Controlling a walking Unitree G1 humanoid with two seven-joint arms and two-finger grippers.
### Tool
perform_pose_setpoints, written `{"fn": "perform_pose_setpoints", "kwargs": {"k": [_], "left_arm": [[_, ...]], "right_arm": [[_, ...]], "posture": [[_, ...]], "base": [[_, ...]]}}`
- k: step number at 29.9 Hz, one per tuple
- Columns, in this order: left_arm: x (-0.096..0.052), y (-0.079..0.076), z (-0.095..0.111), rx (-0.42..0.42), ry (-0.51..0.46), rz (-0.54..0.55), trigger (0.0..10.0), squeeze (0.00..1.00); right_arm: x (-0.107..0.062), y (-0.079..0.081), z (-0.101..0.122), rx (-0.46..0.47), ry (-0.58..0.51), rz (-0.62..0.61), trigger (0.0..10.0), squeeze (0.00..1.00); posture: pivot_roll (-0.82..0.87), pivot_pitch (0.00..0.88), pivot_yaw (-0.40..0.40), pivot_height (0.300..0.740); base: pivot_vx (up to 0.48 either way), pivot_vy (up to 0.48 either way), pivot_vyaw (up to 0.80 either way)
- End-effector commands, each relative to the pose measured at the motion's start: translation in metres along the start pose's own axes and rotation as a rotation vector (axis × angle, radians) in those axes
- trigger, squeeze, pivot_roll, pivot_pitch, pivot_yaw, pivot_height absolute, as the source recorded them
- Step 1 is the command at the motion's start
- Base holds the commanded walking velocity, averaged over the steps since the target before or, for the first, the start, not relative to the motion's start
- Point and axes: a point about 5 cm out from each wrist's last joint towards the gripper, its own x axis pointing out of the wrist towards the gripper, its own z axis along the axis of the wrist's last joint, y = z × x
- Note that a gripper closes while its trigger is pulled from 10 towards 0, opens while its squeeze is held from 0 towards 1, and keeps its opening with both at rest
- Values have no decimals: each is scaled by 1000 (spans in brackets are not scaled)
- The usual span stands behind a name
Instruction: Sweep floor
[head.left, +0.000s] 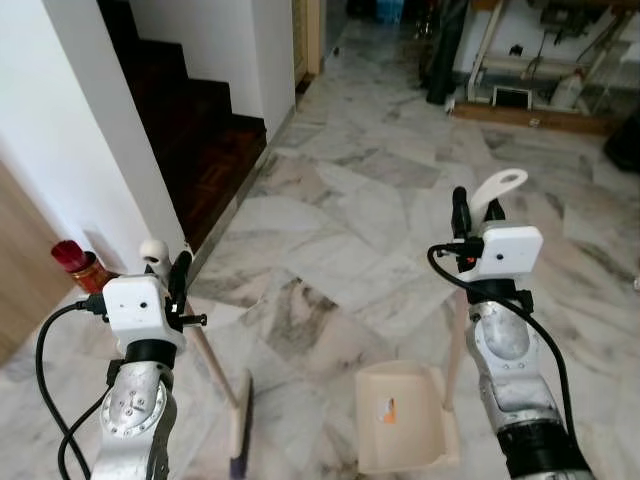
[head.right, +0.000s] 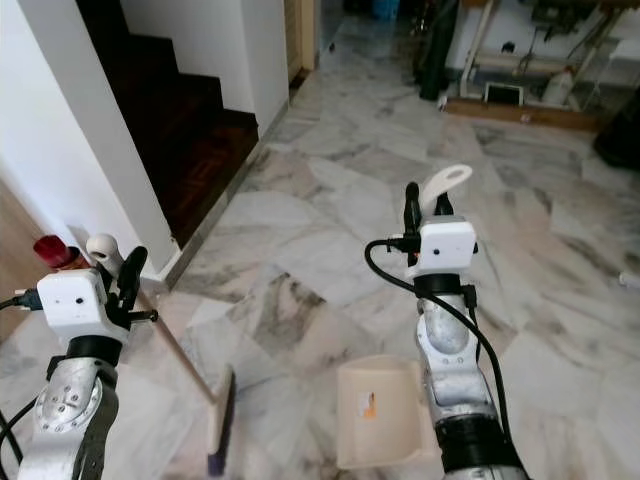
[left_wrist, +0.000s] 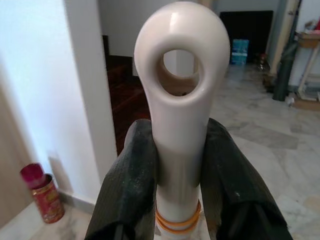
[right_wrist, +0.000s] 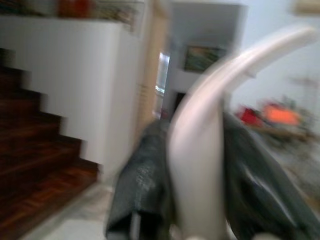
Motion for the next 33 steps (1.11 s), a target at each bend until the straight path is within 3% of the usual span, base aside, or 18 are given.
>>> {"fn": "perform_pose_setpoints", "kwargs": {"k": [1,10,17,33], "left_arm": [[2,0,9,16,-52,-6,10000,0],[2,0,9,16,-54,-12,10000,0],[2,-1,9,16,-55,-12,10000,0],[4,2,11,24,-65,-7,10000,0]], "right_arm": [[3,-5,9,9,-50,-19,10000,0],[0,2,10,-34,-56,43,10000,0],[1,6,12,16,-66,53,10000,0],[3,9,13,38,-67,67,10000,0]], "posture": [[20,21,17,740],[20,6,16,740],[22,1,15,740],[29,14,20,740]], "base": [[311,0,0],[311,0,256],[313,0,218],[311,0,0]]}}
